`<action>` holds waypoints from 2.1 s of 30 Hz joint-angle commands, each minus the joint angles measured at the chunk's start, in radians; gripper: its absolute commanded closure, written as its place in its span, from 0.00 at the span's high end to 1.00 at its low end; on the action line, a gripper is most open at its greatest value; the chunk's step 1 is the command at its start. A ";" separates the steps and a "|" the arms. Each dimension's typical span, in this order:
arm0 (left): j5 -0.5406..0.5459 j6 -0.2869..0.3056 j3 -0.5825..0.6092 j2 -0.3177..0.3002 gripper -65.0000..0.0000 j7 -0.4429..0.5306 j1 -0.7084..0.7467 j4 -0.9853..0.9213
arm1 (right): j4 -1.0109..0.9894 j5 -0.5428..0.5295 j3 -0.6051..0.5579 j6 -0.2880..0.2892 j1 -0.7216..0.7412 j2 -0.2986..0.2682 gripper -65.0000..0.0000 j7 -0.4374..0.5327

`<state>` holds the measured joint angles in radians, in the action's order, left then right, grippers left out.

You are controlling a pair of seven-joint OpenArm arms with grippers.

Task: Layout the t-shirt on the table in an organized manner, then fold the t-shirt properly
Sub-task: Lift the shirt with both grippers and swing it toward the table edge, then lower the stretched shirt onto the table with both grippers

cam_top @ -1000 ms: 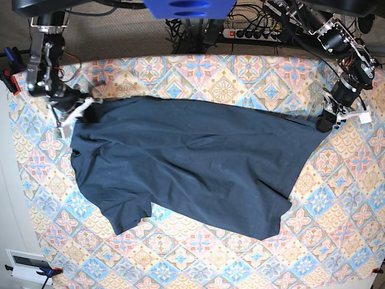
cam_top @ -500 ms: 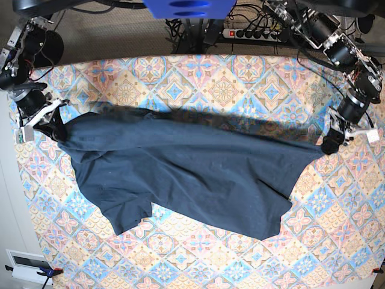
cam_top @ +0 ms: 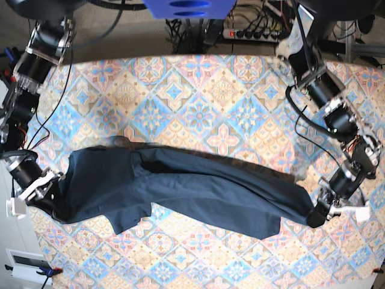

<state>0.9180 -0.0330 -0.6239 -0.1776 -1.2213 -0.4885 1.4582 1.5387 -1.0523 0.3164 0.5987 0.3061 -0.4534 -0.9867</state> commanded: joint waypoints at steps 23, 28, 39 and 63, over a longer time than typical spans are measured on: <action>-0.254 0.002 0.014 -0.021 0.00 0.142 -0.821 -0.472 | -0.484 -0.007 -0.199 0.060 0.930 -0.100 0.01 0.018; -0.195 0.002 0.008 -0.096 0.00 0.045 -0.774 -0.469 | -0.369 -0.013 -0.198 0.099 0.821 -0.146 0.01 0.001; 0.059 0.002 0.014 -0.207 0.00 -0.114 -0.155 -0.001 | 0.138 -0.015 -0.109 0.099 0.196 -0.190 0.01 -0.079; 0.258 0.002 -0.316 -0.184 0.00 -0.108 0.744 0.307 | 0.378 -0.013 0.042 0.099 -0.601 -0.186 0.01 -0.275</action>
<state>1.1610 -0.0330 -0.9283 -0.3489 -1.3415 0.2535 1.7493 1.9034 -1.0527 0.3454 0.6952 -0.2977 -0.6155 -1.2728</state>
